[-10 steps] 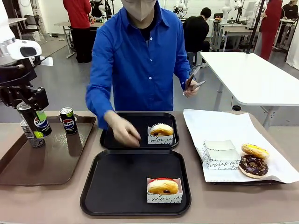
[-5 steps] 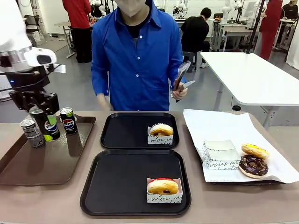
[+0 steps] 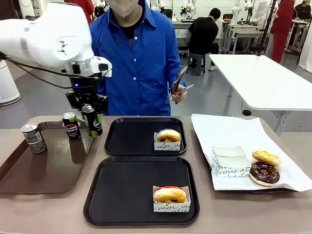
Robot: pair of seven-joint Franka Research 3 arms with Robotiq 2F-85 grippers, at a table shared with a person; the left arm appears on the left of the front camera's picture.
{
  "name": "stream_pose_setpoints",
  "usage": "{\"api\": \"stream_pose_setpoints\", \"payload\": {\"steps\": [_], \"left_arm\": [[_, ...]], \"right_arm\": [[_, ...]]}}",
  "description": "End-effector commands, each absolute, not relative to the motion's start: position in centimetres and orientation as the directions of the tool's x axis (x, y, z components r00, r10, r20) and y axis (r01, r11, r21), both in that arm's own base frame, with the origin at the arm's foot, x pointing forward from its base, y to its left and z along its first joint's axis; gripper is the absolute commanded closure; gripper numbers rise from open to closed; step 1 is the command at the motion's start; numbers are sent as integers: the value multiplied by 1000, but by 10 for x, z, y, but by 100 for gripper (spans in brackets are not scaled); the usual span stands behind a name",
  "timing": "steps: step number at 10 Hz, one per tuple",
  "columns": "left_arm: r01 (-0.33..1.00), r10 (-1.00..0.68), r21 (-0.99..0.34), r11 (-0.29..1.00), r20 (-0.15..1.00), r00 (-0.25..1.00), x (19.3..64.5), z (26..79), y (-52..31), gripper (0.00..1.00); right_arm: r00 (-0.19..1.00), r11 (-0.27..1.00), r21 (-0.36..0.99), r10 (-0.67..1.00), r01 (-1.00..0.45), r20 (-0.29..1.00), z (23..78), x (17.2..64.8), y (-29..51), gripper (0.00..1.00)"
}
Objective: Set up donuts and drinks on trays.
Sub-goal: Pick up one Pepsi coke and place it on the Flat Tray.
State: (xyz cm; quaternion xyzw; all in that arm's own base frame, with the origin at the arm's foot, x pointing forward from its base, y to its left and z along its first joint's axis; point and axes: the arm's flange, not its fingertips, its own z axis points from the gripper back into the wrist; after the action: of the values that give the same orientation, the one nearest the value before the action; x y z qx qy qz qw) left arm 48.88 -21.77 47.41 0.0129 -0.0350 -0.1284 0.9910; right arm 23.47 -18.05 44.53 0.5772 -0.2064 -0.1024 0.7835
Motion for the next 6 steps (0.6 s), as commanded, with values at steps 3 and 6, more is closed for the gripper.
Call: {"api": "stream_pose_setpoints", "payload": {"steps": [3,6], "left_arm": [[236,-235,4,972,110,966,542,454,-243,41],[271,-266,-1,962,194,944,548,412,-247,41]], "right_arm": [[891,303,948,-398,-97,219,445,236,-180,0],[891,303,948,-398,-97,219,445,236,-180,0]]}}
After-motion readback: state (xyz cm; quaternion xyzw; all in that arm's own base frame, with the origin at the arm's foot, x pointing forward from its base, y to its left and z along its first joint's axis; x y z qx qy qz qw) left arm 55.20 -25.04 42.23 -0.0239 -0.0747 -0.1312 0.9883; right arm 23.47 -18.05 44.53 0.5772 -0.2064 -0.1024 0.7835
